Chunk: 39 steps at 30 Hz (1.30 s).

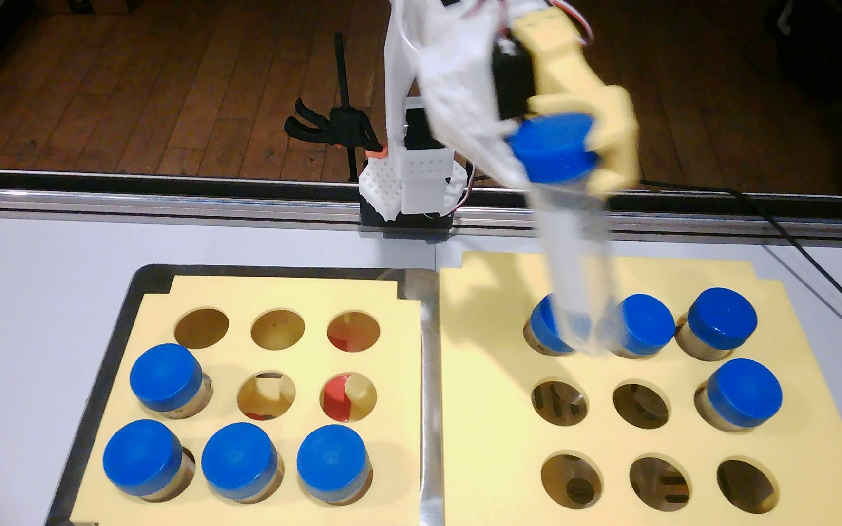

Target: Move the test tubes

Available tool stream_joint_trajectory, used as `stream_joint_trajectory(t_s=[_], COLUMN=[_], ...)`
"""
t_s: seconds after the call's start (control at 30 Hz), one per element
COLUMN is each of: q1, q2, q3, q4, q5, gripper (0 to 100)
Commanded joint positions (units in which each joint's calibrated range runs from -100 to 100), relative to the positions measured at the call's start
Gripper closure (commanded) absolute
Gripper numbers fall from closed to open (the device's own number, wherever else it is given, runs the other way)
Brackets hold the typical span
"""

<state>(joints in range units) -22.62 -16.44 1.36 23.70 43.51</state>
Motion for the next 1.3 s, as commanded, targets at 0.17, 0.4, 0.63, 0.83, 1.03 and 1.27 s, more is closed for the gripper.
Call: stream_joint_trajectory(t_s=[0.17, 0.4, 0.63, 0.83, 1.03, 1.27], q1=[-7.43, -8.62, -8.62, -12.47, -13.88, -10.54], q2=[6.84, 6.41, 7.02, 9.36, 17.7, 15.53], q3=[0.14, 4.22, 6.86, 8.76, 2.32, 1.59], q4=[-4.84, -4.07, -2.14, 5.1, 5.1, 4.91], q5=[-2.46, -1.88, 0.84, 2.62, 2.56, 2.46], gripper=[85, 85, 85, 85, 84, 67])
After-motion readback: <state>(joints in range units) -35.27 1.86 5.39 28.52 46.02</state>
